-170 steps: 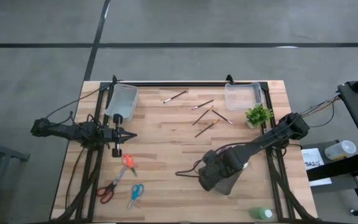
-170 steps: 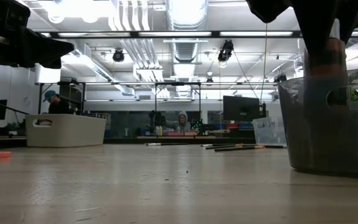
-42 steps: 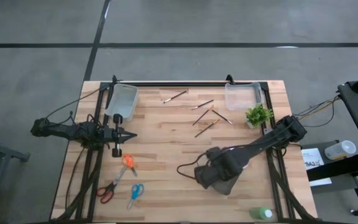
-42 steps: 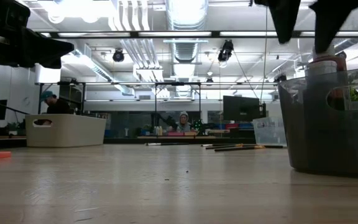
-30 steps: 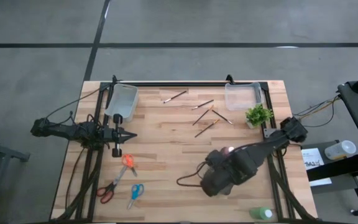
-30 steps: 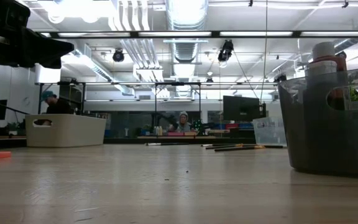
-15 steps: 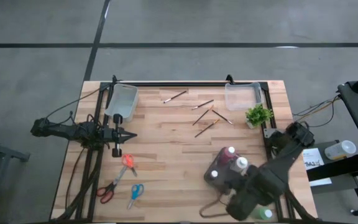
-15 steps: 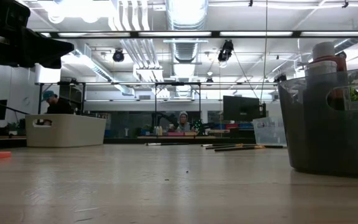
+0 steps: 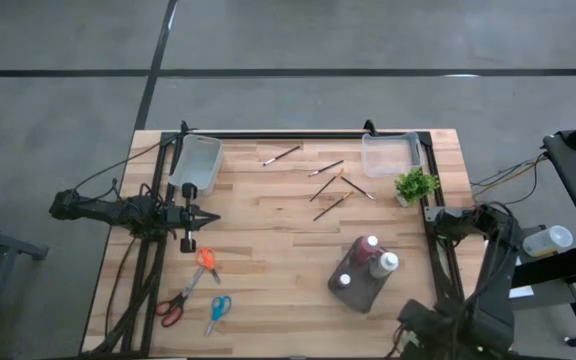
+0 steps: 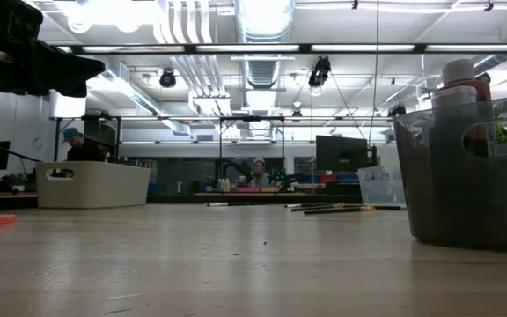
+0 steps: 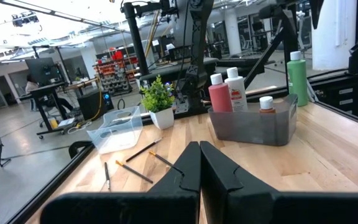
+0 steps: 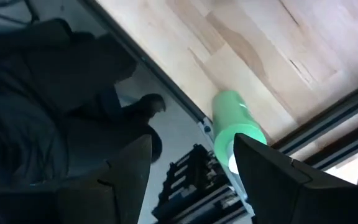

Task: Pick & Place Paint Supplies
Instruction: Put the green paint bottle into the black bin

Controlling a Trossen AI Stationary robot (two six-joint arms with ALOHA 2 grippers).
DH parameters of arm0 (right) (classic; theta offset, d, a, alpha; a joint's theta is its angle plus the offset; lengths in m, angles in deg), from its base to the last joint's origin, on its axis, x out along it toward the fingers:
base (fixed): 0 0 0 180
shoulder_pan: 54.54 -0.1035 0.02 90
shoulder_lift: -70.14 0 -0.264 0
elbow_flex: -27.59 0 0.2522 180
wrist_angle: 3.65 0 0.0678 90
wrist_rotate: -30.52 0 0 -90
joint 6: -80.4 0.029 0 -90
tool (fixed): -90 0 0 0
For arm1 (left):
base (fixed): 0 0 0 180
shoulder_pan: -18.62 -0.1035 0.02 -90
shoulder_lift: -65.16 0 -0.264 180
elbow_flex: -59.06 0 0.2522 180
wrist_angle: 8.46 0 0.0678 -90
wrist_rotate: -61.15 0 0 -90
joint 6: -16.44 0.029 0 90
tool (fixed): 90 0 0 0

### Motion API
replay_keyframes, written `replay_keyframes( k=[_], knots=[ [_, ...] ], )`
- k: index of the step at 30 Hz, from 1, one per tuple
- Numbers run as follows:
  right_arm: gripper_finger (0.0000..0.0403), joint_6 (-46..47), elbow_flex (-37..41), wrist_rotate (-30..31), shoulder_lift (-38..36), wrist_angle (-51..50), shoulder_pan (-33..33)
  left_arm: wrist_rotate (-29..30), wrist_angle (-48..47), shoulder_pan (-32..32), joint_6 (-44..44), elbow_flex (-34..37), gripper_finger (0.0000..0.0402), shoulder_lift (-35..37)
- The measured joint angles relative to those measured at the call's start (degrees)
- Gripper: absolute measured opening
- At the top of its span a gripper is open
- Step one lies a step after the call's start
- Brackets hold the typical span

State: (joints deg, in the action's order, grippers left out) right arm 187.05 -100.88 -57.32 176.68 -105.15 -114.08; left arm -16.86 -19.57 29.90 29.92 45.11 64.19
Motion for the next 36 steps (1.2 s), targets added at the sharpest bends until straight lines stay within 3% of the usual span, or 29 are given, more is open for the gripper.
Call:
replay_keyframes(
  k=[8, 36],
  knots=[
    [0.0226, 3.3, 1.2, -3.5, 0.0, 0.0, -1.8, 0.0, 0.0, 0.0, 0.0, 0.0, 0.0000, 0.0],
    [0.0226, 5.6, 11.0, -1.7, 0.0, 4.1, -9.3, 0.0, 0.0, 0.0, 0.0, 0.0, 0.0000, 0.0]
  ],
)
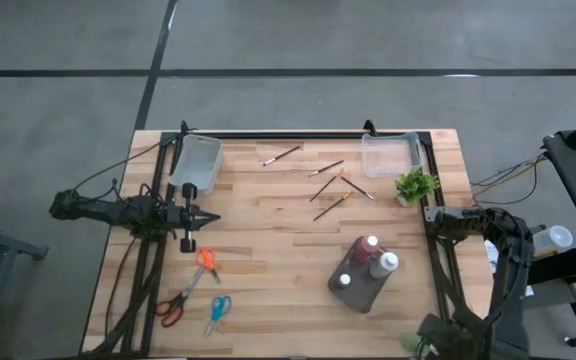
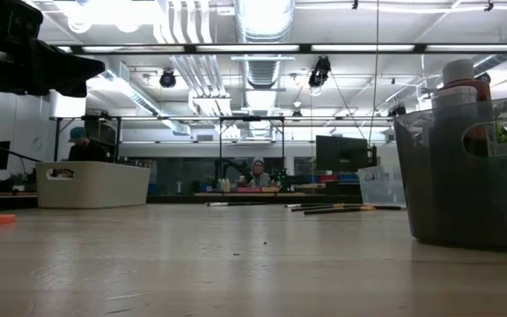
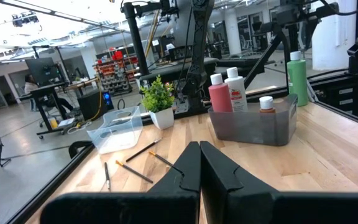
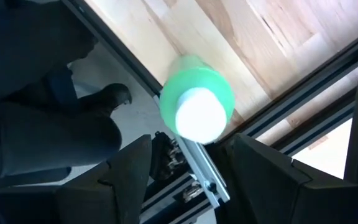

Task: Pick & Place Paint Supplies
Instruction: Put the green paint bottle into the black bin

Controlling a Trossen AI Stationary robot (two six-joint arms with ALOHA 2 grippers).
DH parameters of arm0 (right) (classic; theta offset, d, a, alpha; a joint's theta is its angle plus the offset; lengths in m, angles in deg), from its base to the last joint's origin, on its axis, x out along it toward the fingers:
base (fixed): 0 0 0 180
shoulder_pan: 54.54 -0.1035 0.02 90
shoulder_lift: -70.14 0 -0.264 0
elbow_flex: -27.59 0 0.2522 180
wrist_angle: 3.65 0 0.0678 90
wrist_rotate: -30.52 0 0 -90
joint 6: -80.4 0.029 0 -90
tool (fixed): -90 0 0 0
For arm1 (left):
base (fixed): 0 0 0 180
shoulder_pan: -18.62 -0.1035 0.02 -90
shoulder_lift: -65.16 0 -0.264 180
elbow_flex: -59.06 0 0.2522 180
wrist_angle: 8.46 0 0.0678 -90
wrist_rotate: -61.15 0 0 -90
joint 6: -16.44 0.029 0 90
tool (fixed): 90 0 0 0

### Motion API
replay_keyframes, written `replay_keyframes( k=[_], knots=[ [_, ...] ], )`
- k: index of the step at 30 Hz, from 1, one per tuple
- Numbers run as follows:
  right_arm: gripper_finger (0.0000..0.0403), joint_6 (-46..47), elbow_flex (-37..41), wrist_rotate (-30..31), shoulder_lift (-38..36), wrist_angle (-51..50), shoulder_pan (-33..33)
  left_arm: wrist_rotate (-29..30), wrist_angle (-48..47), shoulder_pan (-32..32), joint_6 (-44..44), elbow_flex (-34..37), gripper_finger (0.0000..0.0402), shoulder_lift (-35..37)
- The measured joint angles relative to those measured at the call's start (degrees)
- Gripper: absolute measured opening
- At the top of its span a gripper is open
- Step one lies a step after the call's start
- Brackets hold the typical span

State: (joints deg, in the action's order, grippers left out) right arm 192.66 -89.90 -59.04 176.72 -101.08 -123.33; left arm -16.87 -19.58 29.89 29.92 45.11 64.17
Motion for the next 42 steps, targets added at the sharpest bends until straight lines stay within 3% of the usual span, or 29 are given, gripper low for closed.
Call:
replay_keyframes(
  k=[42],
  knots=[
    [0.0226, 4.7, 3.6, 2.7, 0.0, 2.1, -0.6, 0.0, 0.0, 0.0, 0.0, 0.0, 0.0000, 0.0]
  ],
)
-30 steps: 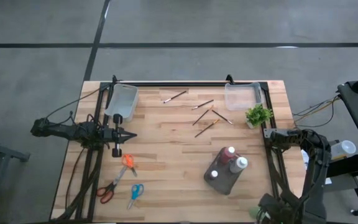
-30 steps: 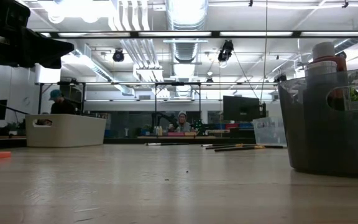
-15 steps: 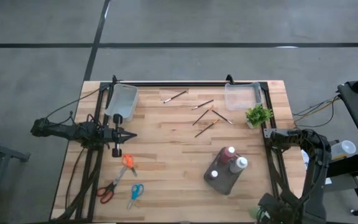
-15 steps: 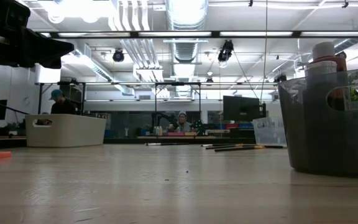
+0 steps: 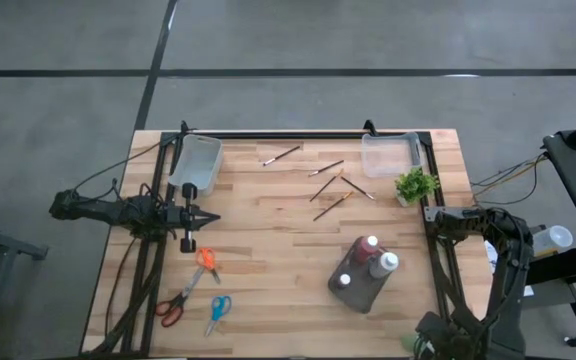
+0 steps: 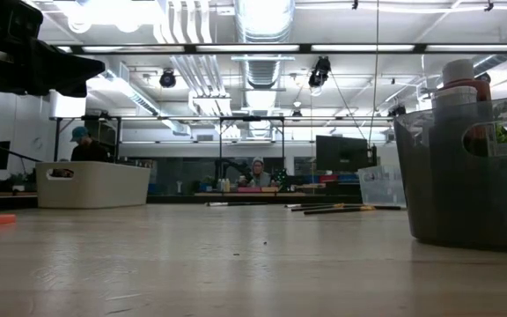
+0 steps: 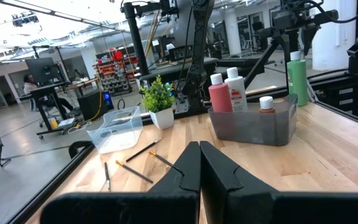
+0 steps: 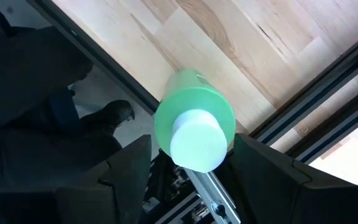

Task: Pick & Place Paint Supplies
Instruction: Put the green paint bottle into the black bin

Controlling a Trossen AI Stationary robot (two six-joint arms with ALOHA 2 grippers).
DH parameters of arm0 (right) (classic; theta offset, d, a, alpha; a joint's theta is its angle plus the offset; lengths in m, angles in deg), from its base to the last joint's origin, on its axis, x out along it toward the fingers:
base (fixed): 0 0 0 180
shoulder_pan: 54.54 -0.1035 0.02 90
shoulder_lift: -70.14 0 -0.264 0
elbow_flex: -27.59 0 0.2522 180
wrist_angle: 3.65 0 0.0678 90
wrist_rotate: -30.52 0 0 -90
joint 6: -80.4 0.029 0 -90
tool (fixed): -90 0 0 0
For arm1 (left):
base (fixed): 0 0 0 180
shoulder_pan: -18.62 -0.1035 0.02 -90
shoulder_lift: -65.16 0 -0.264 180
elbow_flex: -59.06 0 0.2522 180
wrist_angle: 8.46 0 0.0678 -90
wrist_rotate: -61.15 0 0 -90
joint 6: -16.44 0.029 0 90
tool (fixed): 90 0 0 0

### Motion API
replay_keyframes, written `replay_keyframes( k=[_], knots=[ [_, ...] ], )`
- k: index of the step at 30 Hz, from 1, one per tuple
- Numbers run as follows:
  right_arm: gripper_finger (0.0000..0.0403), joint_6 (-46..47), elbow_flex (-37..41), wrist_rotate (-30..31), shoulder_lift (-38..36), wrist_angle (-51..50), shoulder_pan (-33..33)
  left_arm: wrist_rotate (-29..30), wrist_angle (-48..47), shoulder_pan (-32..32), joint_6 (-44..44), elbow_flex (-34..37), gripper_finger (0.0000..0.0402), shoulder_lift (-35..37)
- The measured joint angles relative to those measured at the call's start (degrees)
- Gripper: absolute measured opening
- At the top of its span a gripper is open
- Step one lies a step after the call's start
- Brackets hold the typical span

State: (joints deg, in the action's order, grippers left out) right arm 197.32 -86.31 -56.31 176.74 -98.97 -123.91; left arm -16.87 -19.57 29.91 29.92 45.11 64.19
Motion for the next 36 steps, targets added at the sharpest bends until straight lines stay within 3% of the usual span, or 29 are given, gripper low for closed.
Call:
replay_keyframes(
  k=[15, 24, 28, 31, 36],
  knots=[
    [0.0219, 0.1, 0.1, -0.6, 0.0, 0.0, 0.0, 0.0, 0.0, 0.0, 0.0, 0.0, 0.0000, 0.0],
    [0.0123, 0.2, 0.1, -1.9, 0.0, -0.1, 0.0, 0.0, 0.0, 0.0, 0.0, 0.0, 0.0000, 0.0],
    [0.0101, 0.2, 0.1, -1.9, 0.0, -0.4, 0.0, 0.0, 0.0, 0.0, 0.0, 0.0, 0.0000, 0.0],
    [0.0104, 0.1, 0.1, -1.8, 0.0, -0.6, 0.0, 0.0, 0.0, 0.0, 0.0, 0.0, 0.0000, 0.0],
    [0.0145, 0.1, 0.1, -1.7, 0.0, -0.8, 0.0, 0.0, 0.0, 0.0, 0.0, 0.0, 0.0000, 0.0]
  ],
)
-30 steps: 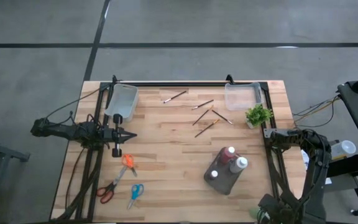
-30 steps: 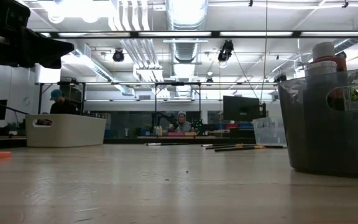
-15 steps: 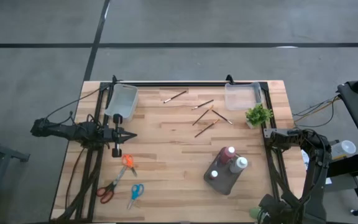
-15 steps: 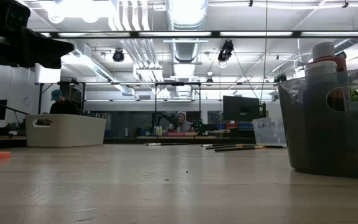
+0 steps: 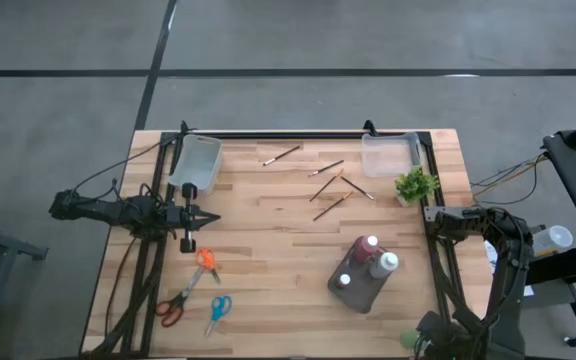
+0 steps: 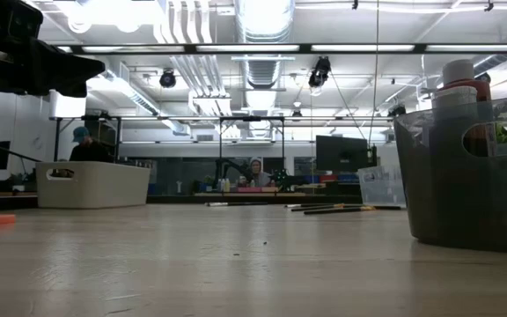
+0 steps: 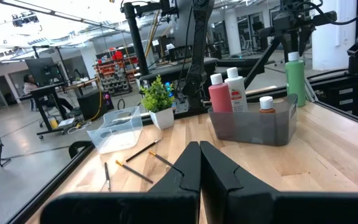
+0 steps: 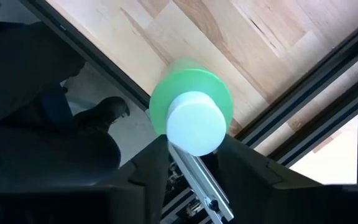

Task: Pick & Place Paint Supplies
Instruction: Put the green paint bottle into the black bin

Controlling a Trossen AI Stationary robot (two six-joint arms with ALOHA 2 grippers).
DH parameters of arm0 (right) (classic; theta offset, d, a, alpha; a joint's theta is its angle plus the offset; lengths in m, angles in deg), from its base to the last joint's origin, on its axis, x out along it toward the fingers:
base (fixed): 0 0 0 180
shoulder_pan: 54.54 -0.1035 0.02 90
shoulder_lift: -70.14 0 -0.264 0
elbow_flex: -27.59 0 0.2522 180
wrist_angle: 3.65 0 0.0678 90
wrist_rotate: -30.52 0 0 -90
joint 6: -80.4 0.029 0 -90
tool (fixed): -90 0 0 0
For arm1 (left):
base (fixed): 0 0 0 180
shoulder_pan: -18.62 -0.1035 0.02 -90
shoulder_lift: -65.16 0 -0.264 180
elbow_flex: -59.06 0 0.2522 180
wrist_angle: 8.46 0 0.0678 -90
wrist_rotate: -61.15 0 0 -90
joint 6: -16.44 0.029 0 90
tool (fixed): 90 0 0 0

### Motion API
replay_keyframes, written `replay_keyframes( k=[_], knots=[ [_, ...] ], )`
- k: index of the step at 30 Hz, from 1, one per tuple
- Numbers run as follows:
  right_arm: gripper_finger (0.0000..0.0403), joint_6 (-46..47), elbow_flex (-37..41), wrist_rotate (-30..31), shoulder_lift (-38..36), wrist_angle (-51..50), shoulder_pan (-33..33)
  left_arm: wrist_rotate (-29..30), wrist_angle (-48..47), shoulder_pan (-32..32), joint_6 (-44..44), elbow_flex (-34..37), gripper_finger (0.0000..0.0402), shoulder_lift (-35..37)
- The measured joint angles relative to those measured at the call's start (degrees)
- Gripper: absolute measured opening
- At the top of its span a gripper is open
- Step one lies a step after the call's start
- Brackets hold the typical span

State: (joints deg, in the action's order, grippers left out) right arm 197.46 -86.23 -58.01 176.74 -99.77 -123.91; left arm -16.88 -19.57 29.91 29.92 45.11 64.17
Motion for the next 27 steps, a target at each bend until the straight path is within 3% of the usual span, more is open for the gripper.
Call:
replay_keyframes(
  k=[11, 27],
  knots=[
    [0.0221, 0.0, 0.5, 1.8, 0.0, -1.5, 0.0, 0.0, 0.0, 0.0, 0.0, 0.0, 0.0000, 0.0],
    [0.0225, 1.0, 0.5, 3.3, 0.0, -1.4, 0.1, 0.0, 0.0, 0.0, 0.0, 0.0, 0.0000, 0.0]
  ],
)
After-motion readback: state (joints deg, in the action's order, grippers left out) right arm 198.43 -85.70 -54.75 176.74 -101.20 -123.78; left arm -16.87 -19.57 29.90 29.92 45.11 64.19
